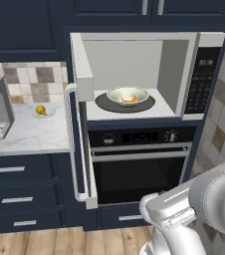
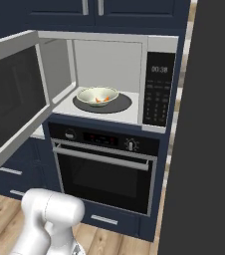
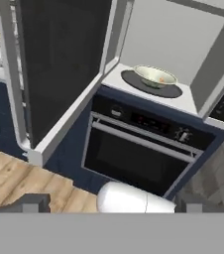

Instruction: Remove the pear from the bowl and place it on the small plate. Then place the bowl with only the shrimp in the microwave, close the door, and press the start button to microwave the shrimp.

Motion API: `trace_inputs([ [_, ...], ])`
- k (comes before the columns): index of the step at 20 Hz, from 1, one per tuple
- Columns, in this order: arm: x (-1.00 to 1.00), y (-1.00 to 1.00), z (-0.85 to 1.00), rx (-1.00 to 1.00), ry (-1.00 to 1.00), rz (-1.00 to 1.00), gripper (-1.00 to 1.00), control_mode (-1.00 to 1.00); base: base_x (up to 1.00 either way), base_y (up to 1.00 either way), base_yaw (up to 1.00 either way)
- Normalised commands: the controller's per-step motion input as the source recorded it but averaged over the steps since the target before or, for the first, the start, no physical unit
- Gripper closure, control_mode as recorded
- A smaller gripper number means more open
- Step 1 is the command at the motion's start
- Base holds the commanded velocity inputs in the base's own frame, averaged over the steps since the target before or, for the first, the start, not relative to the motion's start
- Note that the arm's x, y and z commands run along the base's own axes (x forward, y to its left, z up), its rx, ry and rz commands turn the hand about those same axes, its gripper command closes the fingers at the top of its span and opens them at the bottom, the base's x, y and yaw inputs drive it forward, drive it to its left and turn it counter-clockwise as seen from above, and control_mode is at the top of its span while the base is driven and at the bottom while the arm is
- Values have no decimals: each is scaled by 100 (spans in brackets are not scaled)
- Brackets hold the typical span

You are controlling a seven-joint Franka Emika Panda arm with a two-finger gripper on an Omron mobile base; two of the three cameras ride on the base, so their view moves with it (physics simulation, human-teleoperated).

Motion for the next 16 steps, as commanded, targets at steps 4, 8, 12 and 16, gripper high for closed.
trace_inputs([
  [4,-12,93,0,-27,-12,31,-100,-100,0,0,0],
  [8,-6,86,-6,-24,-10,33,-100,-100,0,0,0],
  [12,0,94,-2,-24,-1,32,-100,-100,0,0,0],
  [16,24,99,-18,-22,0,31,-100,-100,0,0,0],
])
